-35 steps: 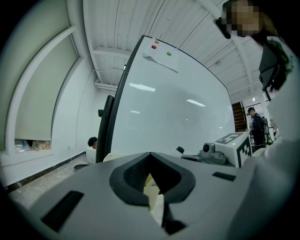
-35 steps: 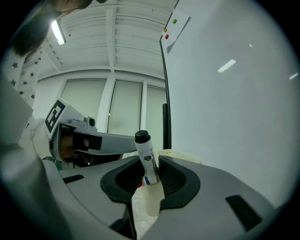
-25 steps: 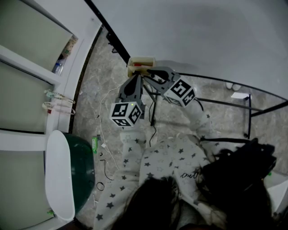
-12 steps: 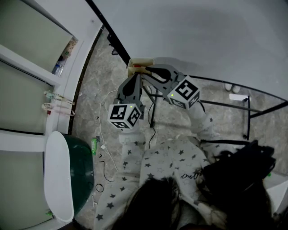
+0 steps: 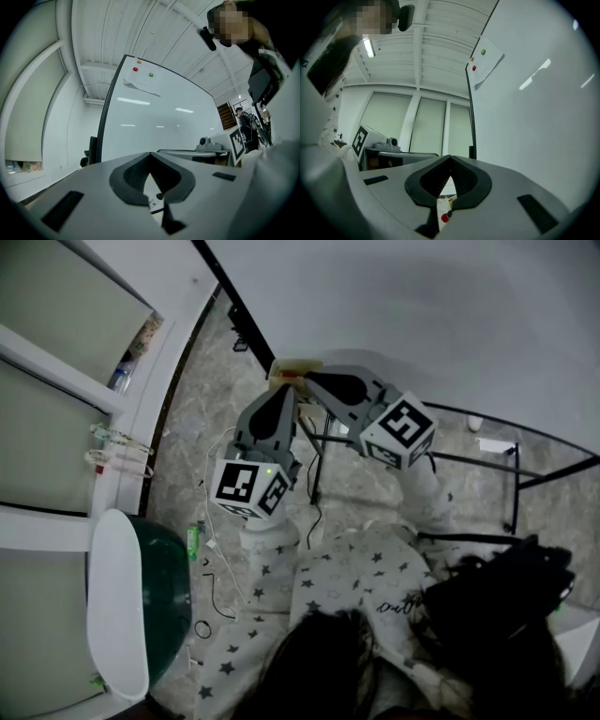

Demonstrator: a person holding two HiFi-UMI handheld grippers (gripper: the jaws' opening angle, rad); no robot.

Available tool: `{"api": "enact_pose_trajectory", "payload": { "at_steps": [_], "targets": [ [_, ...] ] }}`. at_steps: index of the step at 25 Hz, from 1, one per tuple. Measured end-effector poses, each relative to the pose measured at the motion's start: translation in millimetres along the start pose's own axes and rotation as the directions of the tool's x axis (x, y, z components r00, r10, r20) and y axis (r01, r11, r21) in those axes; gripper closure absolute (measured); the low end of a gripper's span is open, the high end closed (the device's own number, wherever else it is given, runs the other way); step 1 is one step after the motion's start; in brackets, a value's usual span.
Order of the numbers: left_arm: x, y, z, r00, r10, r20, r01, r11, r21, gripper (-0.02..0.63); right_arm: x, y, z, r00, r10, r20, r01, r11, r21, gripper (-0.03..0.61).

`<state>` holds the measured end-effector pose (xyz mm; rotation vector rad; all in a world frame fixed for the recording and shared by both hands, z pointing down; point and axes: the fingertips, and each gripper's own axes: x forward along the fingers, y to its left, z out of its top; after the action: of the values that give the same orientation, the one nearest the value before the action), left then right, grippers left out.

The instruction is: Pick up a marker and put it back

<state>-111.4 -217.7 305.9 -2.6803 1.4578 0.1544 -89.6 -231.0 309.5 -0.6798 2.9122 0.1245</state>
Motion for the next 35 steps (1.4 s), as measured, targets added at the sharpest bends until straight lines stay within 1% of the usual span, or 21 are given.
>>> {"api": "enact_pose_trajectory", "payload": {
  "at_steps": [4,8,12,18,29,35],
  "targets": [
    [-4.5,-7.0,10.1,1.0,-0.014,0.004,0.014,1.0,0.019,0.614,-3.8,5.2,9.8,1.0,0.014,0.011,-0.014,1.0,0.009,0.572],
    [-7.6,-11.6,14.3,1.0,-0.016,-0.003,0.016,1.0,0.006,0.614,-5.1,7.5,14.6,1.0,0.016,0.013,-0.016,1.0,0.006,0.572],
    [-7.1,-11.6,12.6,1.0,-0.027,0.009,0.027,1.0,0.009,0.614,-4.7,8.5,15.0,1.0,0.018,0.011,-0.018,1.0,0.011,0.572],
    [-7.0,-12.3,9.8,0.999,-0.034,0.007,0.034,0.999,0.014,0.614,-4.6,7.7,12.7,1.0,0.019,0.005,-0.019,1.0,0.015,0.572],
    [-8.0,-11.9,12.0,1.0,-0.018,-0.008,0.018,1.0,0.004,0.614,-2.0,10.4,9.3,1.0,0.031,0.0,-0.031,0.999,0.012,0.572],
    [-8.3,-10.9,9.0,1.0,-0.027,0.002,0.027,1.0,0.015,0.614,-2.3,10.0,8.3,1.0,0.03,-0.006,-0.03,1.0,0.007,0.572]
  ]
}}
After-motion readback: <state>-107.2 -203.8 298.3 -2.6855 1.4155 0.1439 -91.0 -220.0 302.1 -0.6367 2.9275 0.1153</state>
